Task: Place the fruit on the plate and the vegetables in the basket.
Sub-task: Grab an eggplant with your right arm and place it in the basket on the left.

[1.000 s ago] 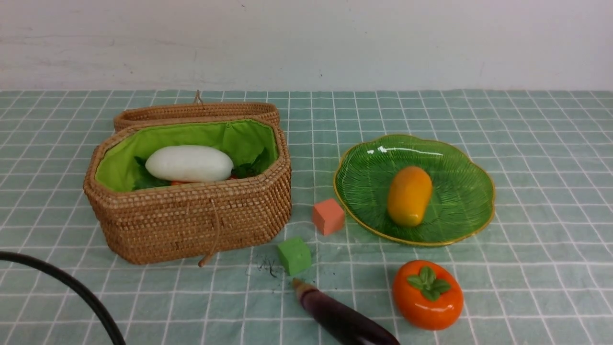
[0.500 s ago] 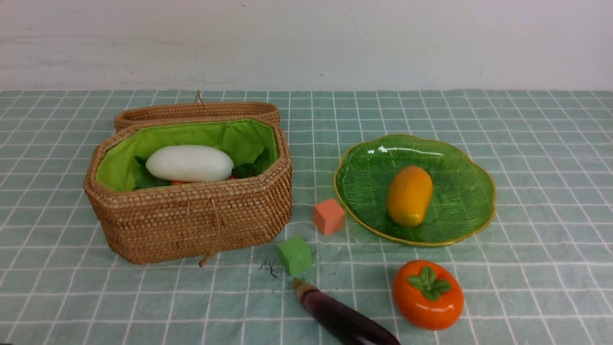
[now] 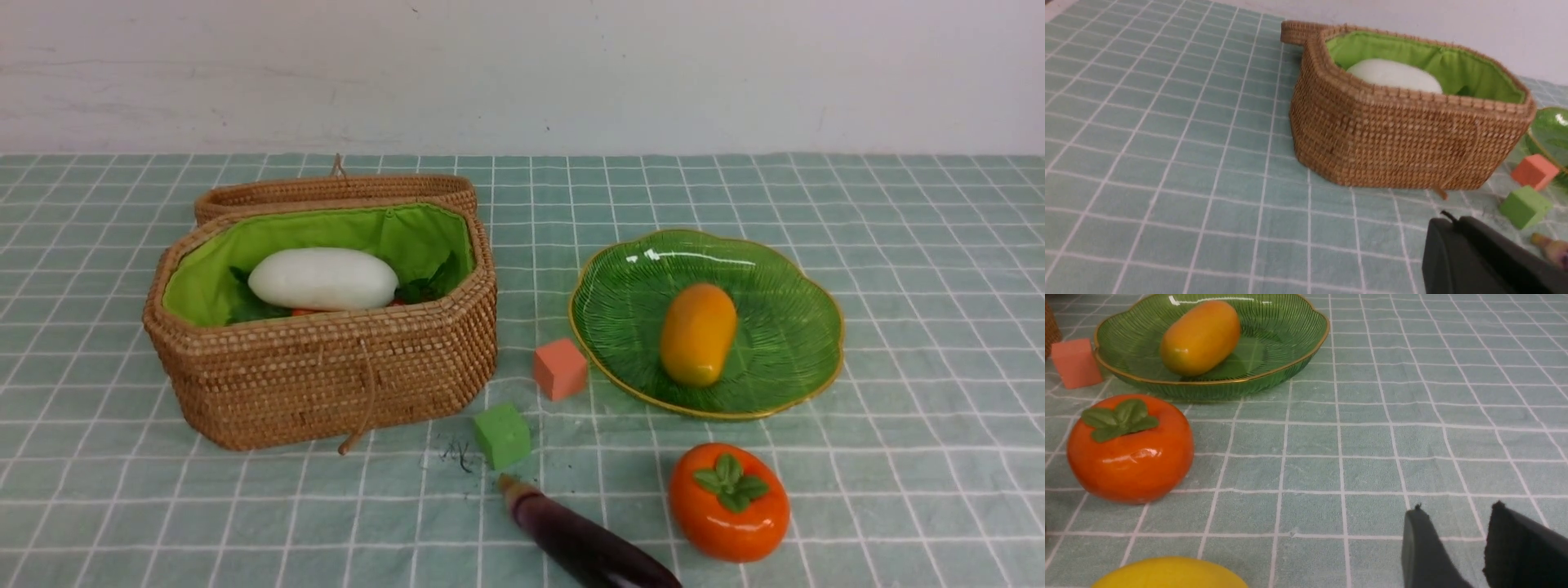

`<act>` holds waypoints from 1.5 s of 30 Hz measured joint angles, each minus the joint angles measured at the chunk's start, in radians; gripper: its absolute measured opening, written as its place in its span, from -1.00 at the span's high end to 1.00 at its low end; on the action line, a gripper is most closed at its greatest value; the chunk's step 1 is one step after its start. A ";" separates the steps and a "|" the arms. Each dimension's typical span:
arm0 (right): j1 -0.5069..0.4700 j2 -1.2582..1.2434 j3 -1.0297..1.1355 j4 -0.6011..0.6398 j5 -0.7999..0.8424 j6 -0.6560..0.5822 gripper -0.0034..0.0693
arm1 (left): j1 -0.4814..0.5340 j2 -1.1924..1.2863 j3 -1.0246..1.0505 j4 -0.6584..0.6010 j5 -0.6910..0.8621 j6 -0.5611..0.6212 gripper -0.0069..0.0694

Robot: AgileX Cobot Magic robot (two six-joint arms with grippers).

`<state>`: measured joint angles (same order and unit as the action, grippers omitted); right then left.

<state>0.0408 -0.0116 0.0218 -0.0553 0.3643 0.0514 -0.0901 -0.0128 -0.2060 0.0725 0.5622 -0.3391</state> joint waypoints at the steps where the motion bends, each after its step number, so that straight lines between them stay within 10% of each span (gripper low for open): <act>1: 0.000 0.000 0.000 0.000 0.001 0.000 0.24 | 0.006 -0.001 0.042 -0.006 -0.011 0.000 0.83; 45: 0.000 0.000 0.000 -0.001 0.001 0.000 0.24 | 0.017 -0.001 0.234 -0.031 -0.171 -0.001 0.77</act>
<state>0.0408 -0.0116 0.0218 -0.0562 0.3651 0.0514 -0.0731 -0.0140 0.0285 0.0418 0.3909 -0.3399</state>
